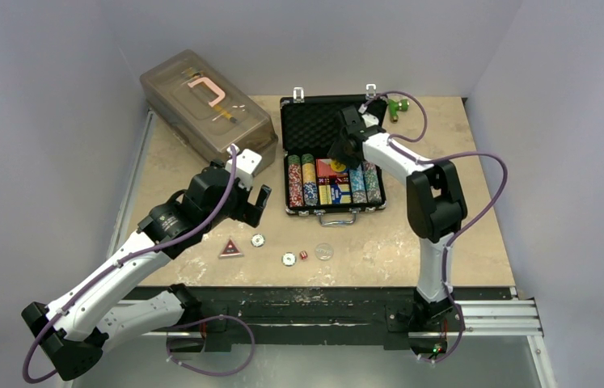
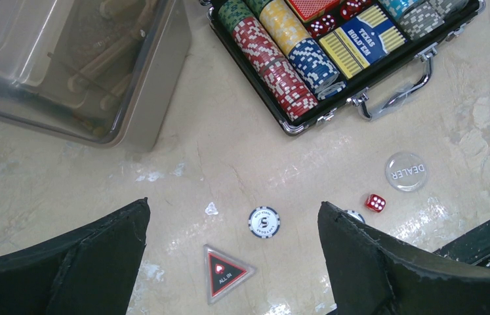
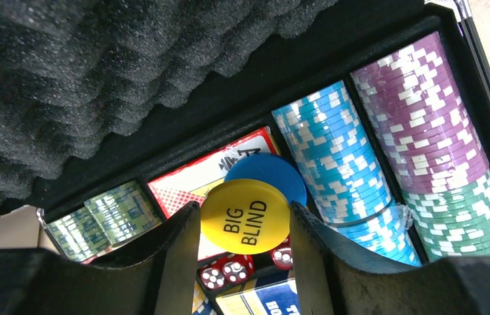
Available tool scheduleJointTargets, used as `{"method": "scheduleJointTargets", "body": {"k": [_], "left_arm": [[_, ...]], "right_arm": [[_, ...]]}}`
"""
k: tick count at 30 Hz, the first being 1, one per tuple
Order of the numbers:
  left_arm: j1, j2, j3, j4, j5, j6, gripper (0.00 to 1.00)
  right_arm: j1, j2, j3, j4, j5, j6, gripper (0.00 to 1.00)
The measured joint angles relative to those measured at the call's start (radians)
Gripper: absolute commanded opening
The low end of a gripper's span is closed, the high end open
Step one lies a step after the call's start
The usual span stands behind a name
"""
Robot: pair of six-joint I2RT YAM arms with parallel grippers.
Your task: Pack up texas hold em set
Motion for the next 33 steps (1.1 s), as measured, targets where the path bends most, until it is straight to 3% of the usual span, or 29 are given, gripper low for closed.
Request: {"method": "scheduleJointTargets", "body": {"k": [7,14,20,24,26,30,33], "left_arm": [[0.0,0.004,0.0,0.0,0.0,0.0,0.95],[0.0,0.004,0.0,0.0,0.0,0.0,0.95],[0.0,0.005,0.0,0.0,0.0,0.0,0.95],[0.0,0.008,0.0,0.0,0.0,0.0,0.95],[0.0,0.01,0.0,0.0,0.0,0.0,0.95],[0.0,0.011,0.0,0.0,0.0,0.0,0.95],[0.0,0.011,0.0,0.0,0.0,0.0,0.95]], "right_arm": [[0.0,0.028,0.021,0.001,0.026,-0.001,0.41],[0.0,0.045,0.043,-0.01,0.048,-0.006,0.74],[0.008,0.032,0.057,-0.026,0.051,-0.06,0.82],[0.03,-0.071,-0.025,-0.043,0.048,-0.14,0.92],[0.066,-0.182,-0.124,-0.042,0.035,-0.202,0.98],[0.232,-0.385,-0.313,-0.031,-0.025,-0.31,0.99],[0.392,-0.447,-0.446,-0.023,-0.064,-0.346,0.99]]}}
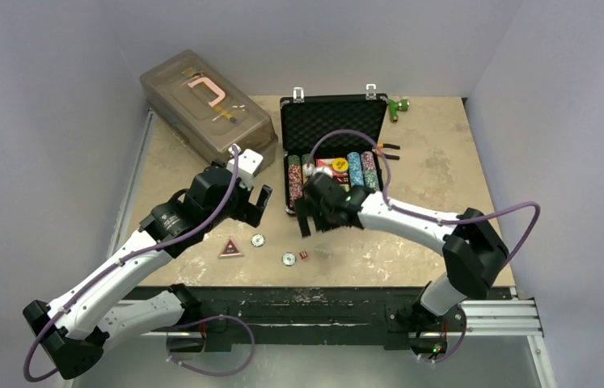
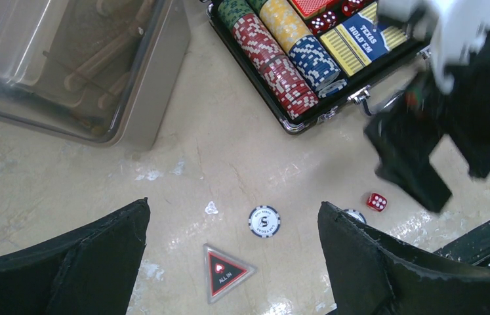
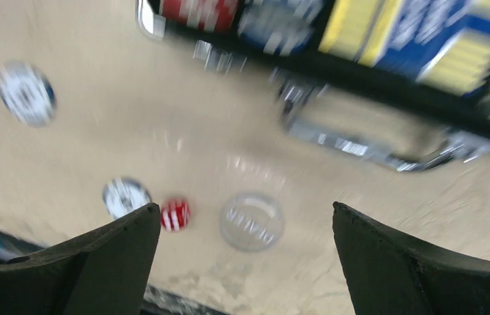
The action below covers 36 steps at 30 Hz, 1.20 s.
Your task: Pack up texas hold em set
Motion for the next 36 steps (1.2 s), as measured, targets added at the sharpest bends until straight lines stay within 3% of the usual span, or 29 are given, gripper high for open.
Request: {"method": "scheduleJointTargets", "body": {"k": [5,12,23,36], "left_arm": [[0.0,0.008,0.0,0.0,-0.006,0.0,0.95],[0.0,0.034,0.0,-0.008,-0.031,0.0,0.95],[0.0,0.044,0.0,-0.014,-0.042,0.0,0.95],[0.0,0.044,0.0,-0.014,-0.045,0.0,0.95]], "right_arm": [[0.192,0.002,-0.169,-0.004,-0.026,0.001,0.89],[0.218,0.008,-0.247,0.012,-0.039,0.032,0.74],[0.219,0.115,-0.154,0.029,0.043,0.068,0.7],[0.219,0.137,-0.131,0.032,0.081,0.113,0.74]]}}
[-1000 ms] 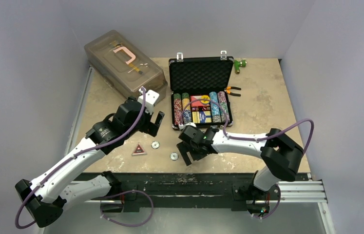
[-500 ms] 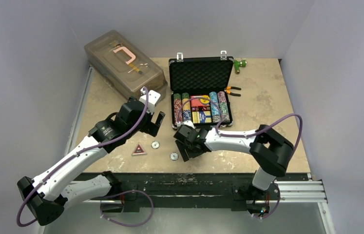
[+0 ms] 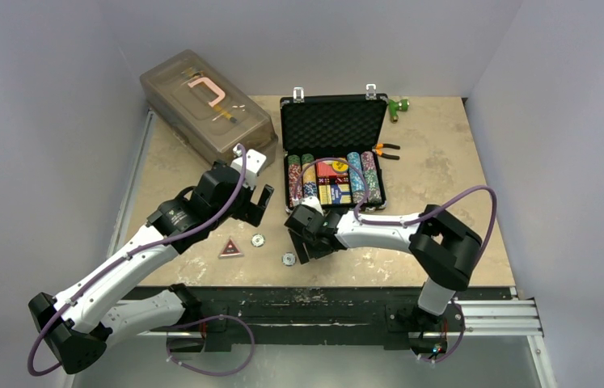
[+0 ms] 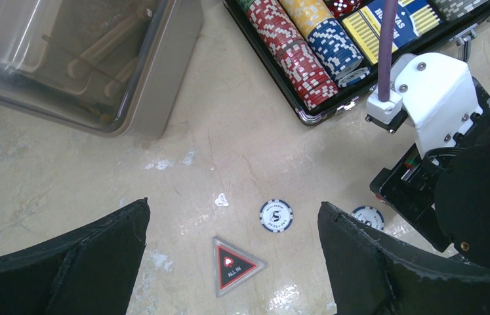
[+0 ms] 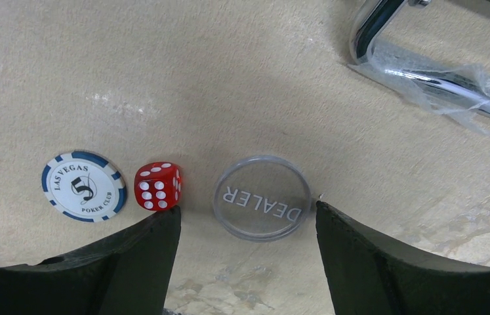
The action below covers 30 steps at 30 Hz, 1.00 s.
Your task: Pack up texas hold em set
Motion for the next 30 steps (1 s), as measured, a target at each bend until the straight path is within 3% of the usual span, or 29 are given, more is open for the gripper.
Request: {"method": "scheduleJointTargets", "body": {"k": [16,22,30], "left_arm": [[0.0,0.0,0.0,0.0,0.0,0.0,0.95],[0.0,0.0,0.0,0.0,0.0,0.0,0.95],[0.0,0.0,0.0,0.0,0.0,0.0,0.95]], "right_arm": [[-0.025,0.011,-0.001,0.055,0.001,0.002,0.51],[-0.027,0.009,-0.002,0.056,0.005,0.002,0.61],[-0.029,-0.009,-0.028,0.074,0.008,0.005,0.55]]}}
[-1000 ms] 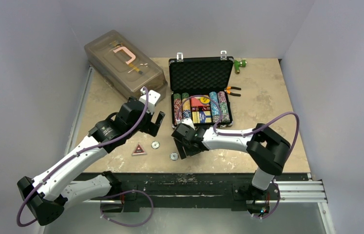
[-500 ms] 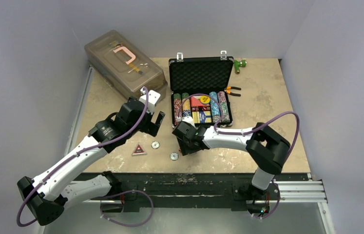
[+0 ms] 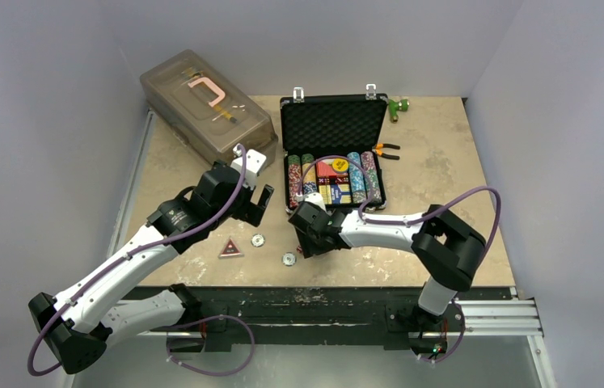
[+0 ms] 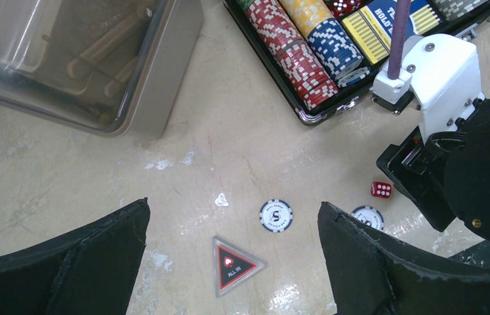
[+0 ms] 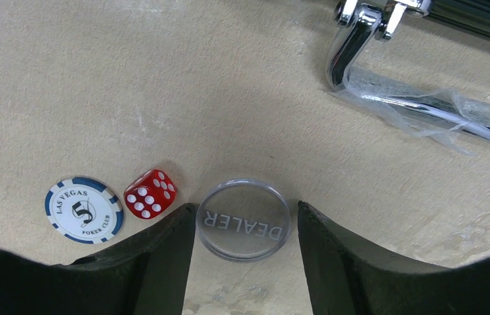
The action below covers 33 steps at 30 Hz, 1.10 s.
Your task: Pack up texas hold em set
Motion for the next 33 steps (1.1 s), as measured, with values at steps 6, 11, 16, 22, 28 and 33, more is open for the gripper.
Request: {"method": "scheduleJointTargets", "body": {"k": [6,11,16,22,28,33], "left_arm": [[0.0,0.0,0.0,0.0,0.0,0.0,0.95],[0.0,0.0,0.0,0.0,0.0,0.0,0.95],[0.0,0.0,0.0,0.0,0.0,0.0,0.95],[0.0,0.0,0.0,0.0,0.0,0.0,0.95],[0.0,0.0,0.0,0.0,0.0,0.0,0.95],[0.0,-0.001,0.0,0.0,0.0,0.0,0.95]], "right_arm": [[0.0,-0.015,-0.021,0.019,0.001,0.0,0.48],[0.0,-0.024,-0.029,0.022,0.001,0.002,0.43],[0.0,-0.031,-0.031,0.018,0.001,0.005,0.37],[0.0,-0.036,-0.031,-0.002,0.021,0.011,0.33],[-0.022,-0.071,-0.031,-0.048,0.061,0.01,0.32],[-0.09,-0.132,-0.017,-0.059,0.079,-0.008,0.31]]}}
